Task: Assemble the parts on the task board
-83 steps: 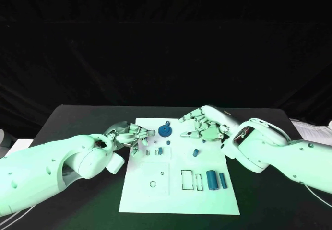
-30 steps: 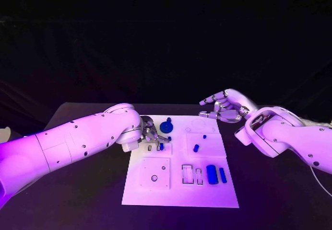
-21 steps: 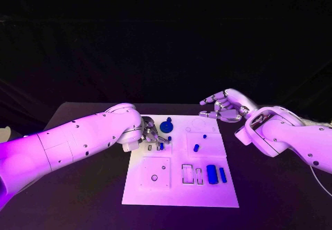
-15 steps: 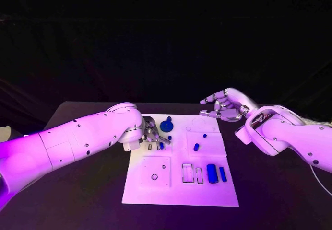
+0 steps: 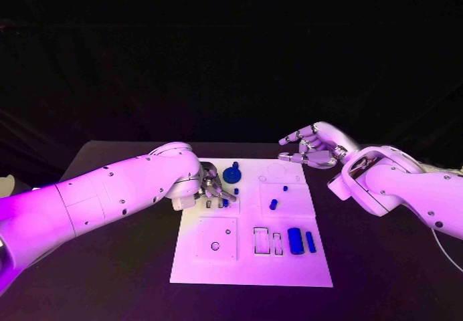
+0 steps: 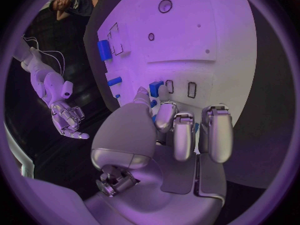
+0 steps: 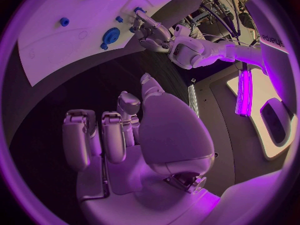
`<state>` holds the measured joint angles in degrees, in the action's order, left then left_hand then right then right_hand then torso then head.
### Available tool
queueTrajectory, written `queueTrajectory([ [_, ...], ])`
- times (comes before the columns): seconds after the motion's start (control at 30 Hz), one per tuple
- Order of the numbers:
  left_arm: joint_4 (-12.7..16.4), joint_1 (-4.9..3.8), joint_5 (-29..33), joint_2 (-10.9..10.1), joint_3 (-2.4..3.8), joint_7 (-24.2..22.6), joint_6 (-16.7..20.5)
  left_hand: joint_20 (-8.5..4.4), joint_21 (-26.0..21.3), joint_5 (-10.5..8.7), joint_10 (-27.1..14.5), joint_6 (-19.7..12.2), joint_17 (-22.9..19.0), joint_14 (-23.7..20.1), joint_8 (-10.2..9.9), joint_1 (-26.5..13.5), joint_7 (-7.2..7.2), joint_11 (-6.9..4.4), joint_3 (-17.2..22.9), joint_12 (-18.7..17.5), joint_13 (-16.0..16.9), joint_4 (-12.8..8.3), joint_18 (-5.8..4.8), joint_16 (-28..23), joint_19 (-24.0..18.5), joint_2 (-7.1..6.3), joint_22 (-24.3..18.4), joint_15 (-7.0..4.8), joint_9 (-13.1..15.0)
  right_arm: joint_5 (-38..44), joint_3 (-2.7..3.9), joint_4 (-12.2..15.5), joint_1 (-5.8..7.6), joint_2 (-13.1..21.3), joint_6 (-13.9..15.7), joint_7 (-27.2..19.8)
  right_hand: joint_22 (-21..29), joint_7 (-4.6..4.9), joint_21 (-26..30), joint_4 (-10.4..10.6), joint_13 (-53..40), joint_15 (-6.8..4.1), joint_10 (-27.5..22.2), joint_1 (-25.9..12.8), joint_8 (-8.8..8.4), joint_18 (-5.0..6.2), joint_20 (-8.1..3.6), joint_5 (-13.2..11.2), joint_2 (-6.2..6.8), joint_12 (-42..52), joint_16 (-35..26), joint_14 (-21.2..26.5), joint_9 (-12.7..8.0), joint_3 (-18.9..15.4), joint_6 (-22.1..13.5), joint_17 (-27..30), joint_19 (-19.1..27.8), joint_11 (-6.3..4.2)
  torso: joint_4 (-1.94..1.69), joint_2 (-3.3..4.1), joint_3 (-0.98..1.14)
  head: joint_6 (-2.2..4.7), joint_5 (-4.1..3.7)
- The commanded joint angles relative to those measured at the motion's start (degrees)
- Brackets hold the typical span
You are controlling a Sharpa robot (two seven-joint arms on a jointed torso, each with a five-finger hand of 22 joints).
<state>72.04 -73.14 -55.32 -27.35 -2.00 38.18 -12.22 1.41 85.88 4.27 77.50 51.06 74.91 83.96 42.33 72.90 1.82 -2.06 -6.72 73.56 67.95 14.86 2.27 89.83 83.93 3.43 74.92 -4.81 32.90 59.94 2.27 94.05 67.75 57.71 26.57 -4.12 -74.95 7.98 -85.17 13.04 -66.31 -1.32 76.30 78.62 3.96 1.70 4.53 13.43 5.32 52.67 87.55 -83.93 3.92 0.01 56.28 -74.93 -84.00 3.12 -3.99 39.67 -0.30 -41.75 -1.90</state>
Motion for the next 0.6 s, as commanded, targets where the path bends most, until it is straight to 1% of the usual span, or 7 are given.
queueTrajectory([
  [0.03, -0.07, -0.02, -0.16, 0.20, 0.01, 0.13, -1.41, -0.43, 0.24, 0.81, 0.39, -0.59, 15.09, 6.04, 0.13, 1.49, 0.03, 0.01, 1.12, 0.26, 0.12, -0.24, -0.66, 0.17, 3.37, 0.09, 7.55, -0.53, 0.20, 0.55, 0.00, -0.03, -0.01, -0.06, -0.87, 0.08, -5.80, -0.06, 0.29, 0.00, 0.06, -0.05, -0.14, 0.01, 0.09, 0.43, 0.11, 0.18, -0.41, 0.08, -0.20, -5.06, 0.07, -0.23, 0.50, -10.83, -1.46, -0.28, 0.01, -0.01, 0.03, -0.06, 0.05],
  [0.27, -0.14, -0.01, -0.16, 0.33, 0.01, 0.14, -1.34, -0.72, 0.33, 3.30, 0.29, -0.98, 15.09, 6.04, -0.65, 4.85, -0.32, -0.33, 5.26, 0.12, 0.14, -1.23, -0.69, 0.17, 3.43, 0.70, 7.83, -0.85, 0.46, 0.56, 0.00, -0.05, -0.02, -0.05, -0.95, 0.07, -5.80, -0.07, 0.29, 0.00, 0.08, -0.06, -0.14, 0.03, 0.10, 0.43, 0.11, 0.21, -0.47, 0.08, -0.20, -5.07, 0.07, -0.24, 0.53, -10.84, -1.47, -0.29, -0.02, -0.01, -0.01, -0.21, -0.01],
  [0.37, -0.16, -0.01, -0.04, 0.38, 0.01, 0.09, -0.99, -0.97, 0.28, 4.41, 0.17, -1.40, 15.09, 6.04, -1.51, 7.48, -0.41, -0.47, 9.95, -0.06, 0.15, -2.09, -0.68, 0.17, 3.41, 0.76, 7.83, -1.08, 0.49, 0.56, 0.00, -0.06, -0.02, -0.05, -1.02, 0.09, -5.80, -0.07, 0.29, 0.00, 0.08, -0.06, -0.14, 0.04, 0.10, 0.43, 0.10, 0.22, -0.48, 0.07, -0.20, -5.07, 0.07, -0.25, 0.54, -10.84, -1.47, -0.29, -0.03, -0.03, 0.01, -0.21, 0.05],
  [0.43, -0.18, -0.01, 0.12, 0.38, 0.01, 0.08, -0.87, -1.05, 0.24, 6.10, 0.05, -1.72, 15.09, 6.04, -1.92, 9.03, -0.41, -0.51, 13.07, -0.23, 0.12, -2.86, -0.67, 0.17, 3.38, 0.45, 7.79, -1.12, 0.52, 0.56, -0.01, -0.06, -0.02, -0.04, -1.08, 0.10, -5.78, -0.07, 0.30, -0.01, 0.06, -0.06, -0.12, 0.06, 0.10, 0.43, 0.10, 0.24, -0.51, 0.11, -0.22, -5.06, 0.07, -0.24, 0.55, -10.80, -1.46, -0.29, -0.04, 0.00, -0.01, -0.18, -0.04],
  [0.5, -0.19, -0.01, 0.27, 0.36, 0.01, 0.06, -0.81, -1.03, 0.20, 9.01, -0.07, -1.97, 15.09, 6.04, -2.21, 9.65, -0.16, -0.34, 16.58, -0.44, 0.04, -3.25, -0.67, 0.17, 3.37, -0.92, 7.78, -1.02, 0.65, 0.56, -0.01, -0.06, -0.02, -0.03, -1.16, 0.11, -5.78, -0.07, 0.30, -0.01, 0.06, -0.06, -0.12, 0.06, 0.10, 0.43, 0.10, 0.24, -0.51, 0.11, -0.22, -5.06, 0.07, -0.24, 0.55, -10.80, -1.46, -0.29, -0.04, 0.00, 0.02, -0.24, -0.04],
  [0.57, -0.21, -0.01, 0.44, 0.34, 0.01, 0.03, -0.89, -0.85, 0.16, 12.22, -0.04, -2.13, 15.09, 6.04, -2.32, 9.45, 0.03, -0.19, 21.04, -0.58, 0.01, -3.41, -0.67, 0.17, 3.35, -3.15, 7.77, -0.86, 0.97, 0.56, -0.01, -0.06, -0.02, -0.03, -1.25, 0.10, -5.78, -0.07, 0.30, -0.01, 0.06, -0.06, -0.12, 0.06, 0.10, 0.43, 0.10, 0.24, -0.51, 0.11, -0.22, -5.06, 0.07, -0.24, 0.55, -10.80, -1.46, -0.29, -0.01, -0.01, 0.01, -0.29, -0.01],
  [0.6, -0.21, -0.01, 0.55, 0.32, 0.01, 0.02, -0.94, -0.62, 0.12, 13.93, 0.10, -1.75, 15.09, 6.04, -2.00, 7.78, 0.26, 0.24, 25.55, -0.68, -0.05, -2.76, -0.69, 0.17, 3.34, -5.20, 7.77, -0.64, 1.51, 0.56, -0.01, -0.07, -0.02, -0.03, -1.29, 0.10, -5.78, -0.08, 0.30, -0.02, 0.06, -0.06, -0.12, 0.07, 0.10, 0.43, 0.10, 0.25, -0.52, 0.11, -0.22, -5.06, 0.07, -0.24, 0.56, -10.81, -1.46, -0.29, -0.01, -0.02, 0.03, -0.30, -0.01],
])
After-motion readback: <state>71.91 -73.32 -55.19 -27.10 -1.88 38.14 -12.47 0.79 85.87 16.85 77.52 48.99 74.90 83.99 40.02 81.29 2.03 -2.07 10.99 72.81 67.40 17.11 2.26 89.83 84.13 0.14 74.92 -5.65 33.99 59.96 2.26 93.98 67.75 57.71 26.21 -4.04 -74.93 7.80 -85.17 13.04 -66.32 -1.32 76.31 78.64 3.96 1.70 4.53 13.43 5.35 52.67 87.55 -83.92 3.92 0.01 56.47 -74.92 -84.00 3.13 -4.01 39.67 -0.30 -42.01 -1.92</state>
